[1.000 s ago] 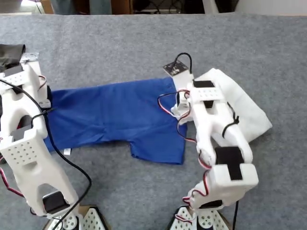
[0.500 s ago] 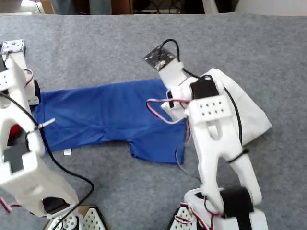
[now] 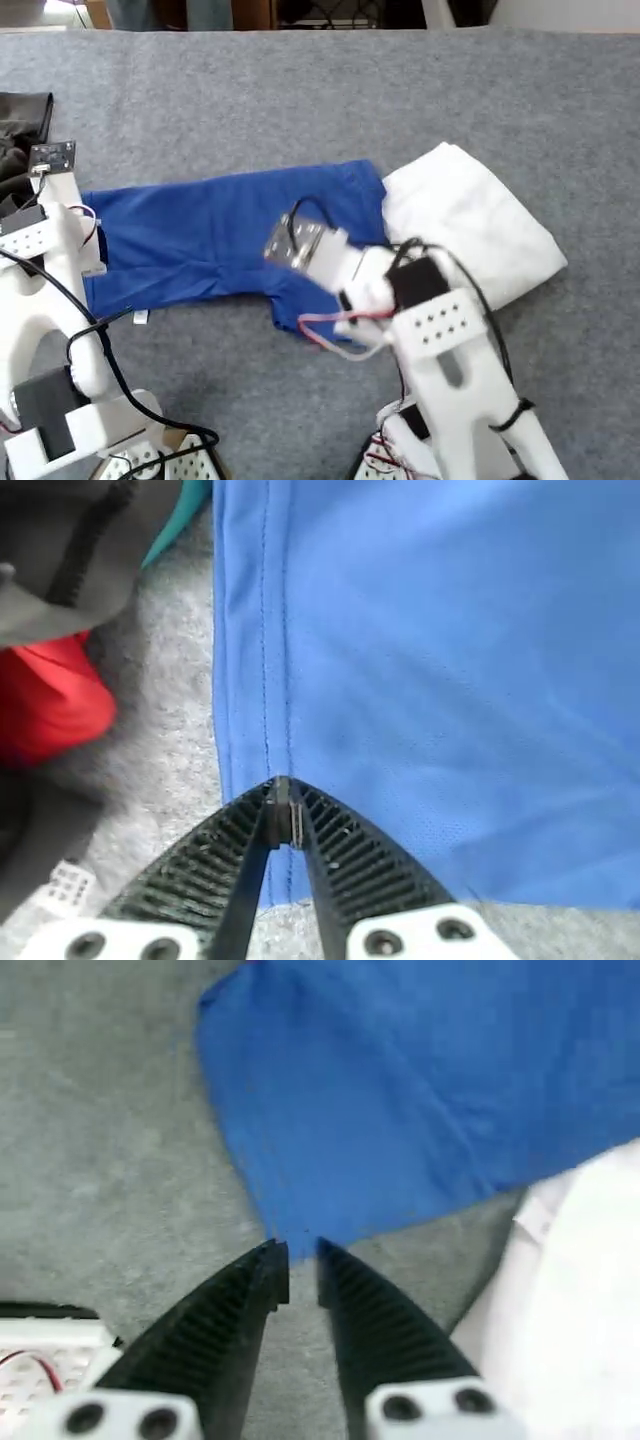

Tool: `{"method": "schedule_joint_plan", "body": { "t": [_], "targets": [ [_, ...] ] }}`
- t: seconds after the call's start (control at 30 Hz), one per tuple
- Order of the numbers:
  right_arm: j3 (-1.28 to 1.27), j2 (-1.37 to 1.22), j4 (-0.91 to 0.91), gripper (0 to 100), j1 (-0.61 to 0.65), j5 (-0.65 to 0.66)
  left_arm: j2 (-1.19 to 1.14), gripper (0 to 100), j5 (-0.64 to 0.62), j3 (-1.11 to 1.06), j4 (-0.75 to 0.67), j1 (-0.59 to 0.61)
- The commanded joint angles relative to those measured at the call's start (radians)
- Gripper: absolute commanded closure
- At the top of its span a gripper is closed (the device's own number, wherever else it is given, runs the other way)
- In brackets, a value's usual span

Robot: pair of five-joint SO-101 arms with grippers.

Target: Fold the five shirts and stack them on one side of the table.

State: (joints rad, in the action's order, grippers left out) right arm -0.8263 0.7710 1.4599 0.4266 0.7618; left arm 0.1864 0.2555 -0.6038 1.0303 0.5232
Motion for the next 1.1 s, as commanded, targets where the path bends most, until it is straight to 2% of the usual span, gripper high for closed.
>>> {"method": "schedule_joint_plan", "body": {
  "t": [0.0, 0.07, 0.17, 0.53, 0.7, 0.87, 1.07],
  "targets": [
    [-0.064, 0.064, -0.003, 85.7, 0.075, -0.02, -0.046, 97, -0.009, -0.005, -0.054, 0.012],
    [-0.091, 0.061, -0.015, 84.6, 0.112, -0.048, -0.101, 97, -0.014, -0.025, -0.112, 0.013],
    [-0.137, 0.038, -0.048, 84.2, 0.141, -0.051, -0.18, 97, -0.094, -0.035, -0.173, 0.016],
    [-0.275, -0.05, -0.269, 84.1, 0.183, 0.006, -0.193, 97, -0.106, -0.012, -0.147, 0.03],
    [-0.282, -0.131, -0.348, 75.8, 0.181, 0.04, -0.195, 97, -0.106, -0.012, -0.147, 0.03],
    [-0.222, -0.257, -0.396, 79.6, 0.178, 0.04, -0.195, 97, -0.106, -0.012, -0.146, 0.03],
    [-0.202, -0.392, -0.457, 79.8, 0.178, 0.041, -0.196, 97, -0.104, -0.012, -0.146, 0.03]
  ]
}}
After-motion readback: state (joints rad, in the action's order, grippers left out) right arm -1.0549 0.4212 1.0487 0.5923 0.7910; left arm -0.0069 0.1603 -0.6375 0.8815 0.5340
